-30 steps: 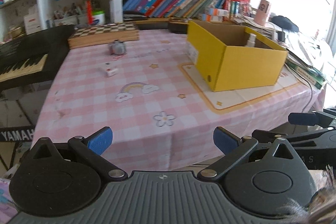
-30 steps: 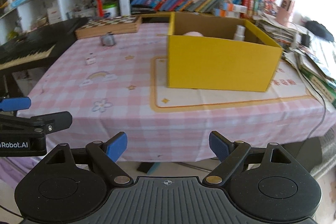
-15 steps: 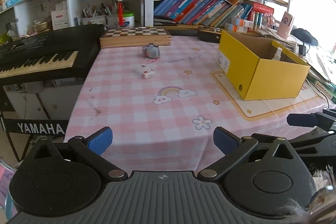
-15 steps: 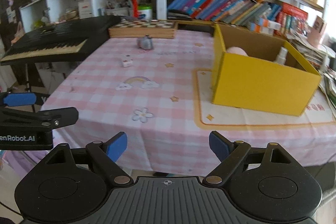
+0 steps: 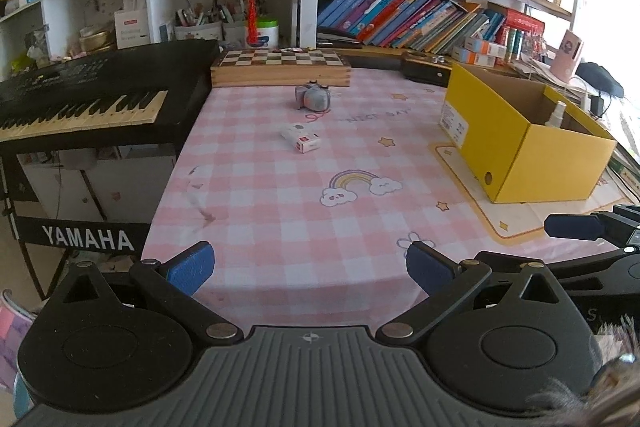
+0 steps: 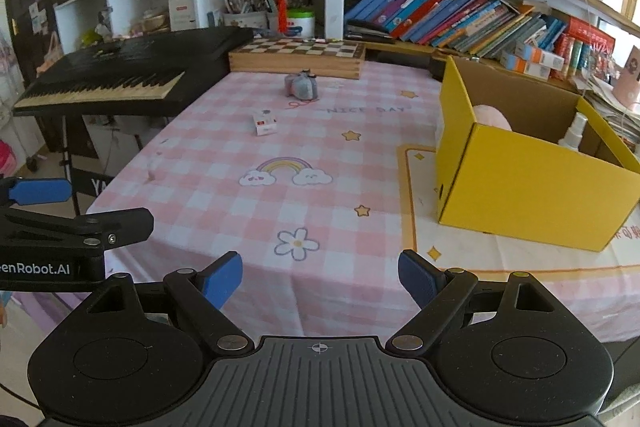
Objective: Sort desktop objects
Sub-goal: 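Move the left tool toward the white medicine box while the right tool approaches the grey toy car, then grasp the white medicine box with the left tool while the right tool grasps the toy car, then carry the medicine box with the left tool while the right tool carries the car to the box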
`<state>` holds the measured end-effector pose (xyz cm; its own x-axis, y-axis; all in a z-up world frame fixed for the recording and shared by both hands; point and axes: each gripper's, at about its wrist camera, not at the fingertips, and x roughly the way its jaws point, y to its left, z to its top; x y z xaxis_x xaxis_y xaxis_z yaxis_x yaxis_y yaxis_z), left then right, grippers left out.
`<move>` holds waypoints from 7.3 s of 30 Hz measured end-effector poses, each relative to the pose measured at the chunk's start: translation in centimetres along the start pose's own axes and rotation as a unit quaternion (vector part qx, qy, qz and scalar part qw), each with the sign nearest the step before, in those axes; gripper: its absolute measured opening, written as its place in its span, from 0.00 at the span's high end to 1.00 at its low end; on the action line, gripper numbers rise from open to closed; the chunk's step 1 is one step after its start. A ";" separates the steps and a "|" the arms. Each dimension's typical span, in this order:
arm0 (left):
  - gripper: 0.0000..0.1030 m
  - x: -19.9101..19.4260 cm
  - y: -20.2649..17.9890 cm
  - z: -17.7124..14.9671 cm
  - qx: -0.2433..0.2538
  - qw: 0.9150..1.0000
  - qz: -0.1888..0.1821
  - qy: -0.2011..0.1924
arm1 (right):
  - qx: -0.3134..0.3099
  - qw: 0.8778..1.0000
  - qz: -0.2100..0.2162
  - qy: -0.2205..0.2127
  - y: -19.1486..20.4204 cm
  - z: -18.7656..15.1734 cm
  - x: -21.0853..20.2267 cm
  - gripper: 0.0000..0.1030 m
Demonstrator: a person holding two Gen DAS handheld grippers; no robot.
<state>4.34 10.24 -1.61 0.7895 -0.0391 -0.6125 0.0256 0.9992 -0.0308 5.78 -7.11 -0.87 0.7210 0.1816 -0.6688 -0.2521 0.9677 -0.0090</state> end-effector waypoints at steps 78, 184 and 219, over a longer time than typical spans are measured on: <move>0.73 25.3 0.1 11.2 -0.060 0.994 0.062 0.065 | -0.137 0.981 0.126 0.045 0.2 20.4 32.6 0.60; 0.73 -2.1 -10.9 1.0 0.093 0.955 -0.282 0.003 | 0.163 0.984 -0.077 0.007 -8.5 -4.9 -9.9 0.61; 0.73 3.4 -23.7 9.0 0.097 0.965 -0.239 -0.052 | 0.118 0.989 -0.037 -0.077 -24.4 3.8 -7.0 0.61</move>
<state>11.99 -13.54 4.14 0.7164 -0.5043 -0.4820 0.5076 0.8508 -0.1358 9.32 -31.33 6.91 0.8257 0.1156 -0.5521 -0.0506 0.9900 0.1317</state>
